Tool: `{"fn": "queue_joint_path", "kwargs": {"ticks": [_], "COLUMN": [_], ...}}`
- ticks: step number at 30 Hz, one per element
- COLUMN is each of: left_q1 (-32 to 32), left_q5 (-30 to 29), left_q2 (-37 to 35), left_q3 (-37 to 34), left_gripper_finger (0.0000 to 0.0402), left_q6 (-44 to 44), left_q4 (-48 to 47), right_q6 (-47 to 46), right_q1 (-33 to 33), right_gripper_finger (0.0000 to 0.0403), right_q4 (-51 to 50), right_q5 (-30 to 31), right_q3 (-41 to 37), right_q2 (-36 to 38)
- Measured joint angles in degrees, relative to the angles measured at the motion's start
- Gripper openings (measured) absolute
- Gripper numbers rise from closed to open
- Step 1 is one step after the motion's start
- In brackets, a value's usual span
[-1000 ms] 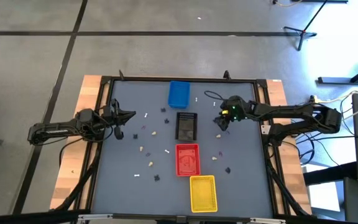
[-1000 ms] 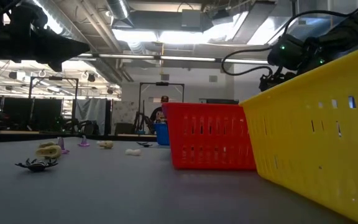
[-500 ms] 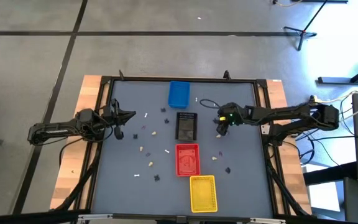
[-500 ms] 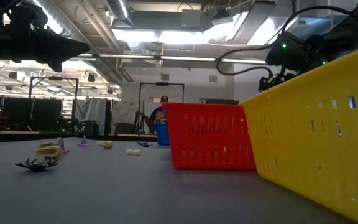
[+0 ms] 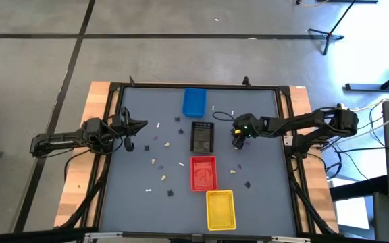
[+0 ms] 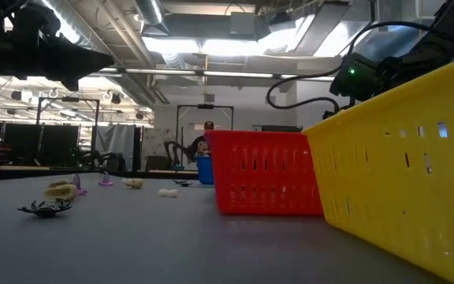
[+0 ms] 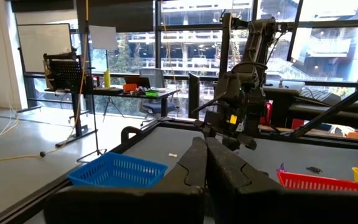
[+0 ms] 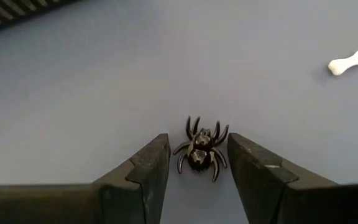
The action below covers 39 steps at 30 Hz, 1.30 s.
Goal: Sort Halloween decoration
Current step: Put the black spider toy into the black bin
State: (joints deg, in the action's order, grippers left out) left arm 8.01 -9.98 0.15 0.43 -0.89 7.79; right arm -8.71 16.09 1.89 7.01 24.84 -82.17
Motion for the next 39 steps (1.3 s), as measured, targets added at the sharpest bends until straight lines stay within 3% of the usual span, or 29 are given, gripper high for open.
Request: {"fn": "queue_joint_path", "kwargs": {"ticks": [13,24,39], "left_q1": [0.0,0.0,0.0], "left_q5": [0.0,0.0,0.0], "left_q2": [0.0,0.0,0.0], "left_q3": [0.0,0.0,0.0], "left_gripper_finger": [0.0000,0.0000,0.0000], "left_q6": [0.0,0.0,0.0], "left_q4": [0.0,0.0,0.0], "right_q6": [0.0,0.2,0.1], "right_q1": [0.1,0.1,0.0], "right_gripper_finger": [0.0168,0.0104,0.0100], "right_q4": [-0.3,-0.3,-0.2], "right_q5": [-1.7,-1.7,-1.6], "right_q3": [0.0,-0.1,-0.1], "right_q2": [-0.1,-0.2,-0.2]}}
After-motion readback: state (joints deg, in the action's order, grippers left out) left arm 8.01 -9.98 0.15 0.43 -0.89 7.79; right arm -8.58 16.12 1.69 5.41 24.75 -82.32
